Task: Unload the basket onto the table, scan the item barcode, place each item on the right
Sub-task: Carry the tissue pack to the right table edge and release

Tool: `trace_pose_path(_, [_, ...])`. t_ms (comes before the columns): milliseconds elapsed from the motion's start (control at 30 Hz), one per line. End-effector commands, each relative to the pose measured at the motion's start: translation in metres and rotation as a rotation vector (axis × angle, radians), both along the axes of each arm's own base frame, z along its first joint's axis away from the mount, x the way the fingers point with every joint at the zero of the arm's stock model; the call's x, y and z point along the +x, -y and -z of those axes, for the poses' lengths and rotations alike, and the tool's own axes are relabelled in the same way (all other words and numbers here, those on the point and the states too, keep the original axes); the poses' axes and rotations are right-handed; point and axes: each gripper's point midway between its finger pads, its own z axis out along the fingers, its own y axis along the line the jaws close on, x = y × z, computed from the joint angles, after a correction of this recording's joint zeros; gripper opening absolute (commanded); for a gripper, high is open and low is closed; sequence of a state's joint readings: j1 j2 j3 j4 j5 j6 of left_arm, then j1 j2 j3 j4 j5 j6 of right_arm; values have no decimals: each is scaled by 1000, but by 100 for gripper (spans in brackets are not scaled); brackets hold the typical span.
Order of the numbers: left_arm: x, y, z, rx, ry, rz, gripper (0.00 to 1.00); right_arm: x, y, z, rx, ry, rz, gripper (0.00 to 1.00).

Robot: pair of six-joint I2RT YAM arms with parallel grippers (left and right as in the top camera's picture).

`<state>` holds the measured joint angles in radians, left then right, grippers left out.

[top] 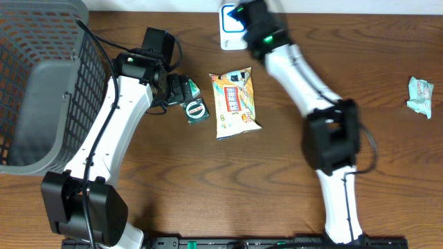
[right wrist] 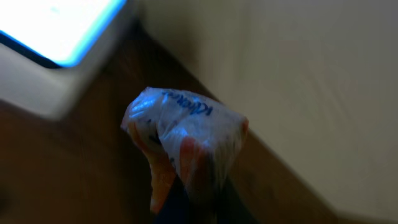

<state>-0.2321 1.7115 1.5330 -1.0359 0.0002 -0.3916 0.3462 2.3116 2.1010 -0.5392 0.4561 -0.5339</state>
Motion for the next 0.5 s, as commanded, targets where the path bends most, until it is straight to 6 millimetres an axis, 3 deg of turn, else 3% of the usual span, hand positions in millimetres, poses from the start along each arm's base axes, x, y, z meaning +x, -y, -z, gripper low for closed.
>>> trace_pose_path(0, [2,-3,-3,11,8,-1,98,-2,75,-60,221,86,203,1])
trace_pose_path(100, [2,-3,-3,11,8,-1,98,-13,136,-46,259,34,364,1])
trace_pose_path(267, [2,-3,-3,11,8,-1,98,-54,242,-7,339,-74,698,1])
trace_pose_path(467, [2,-3,-3,11,8,-1,97,-94,316,38,400,-179,850,1])
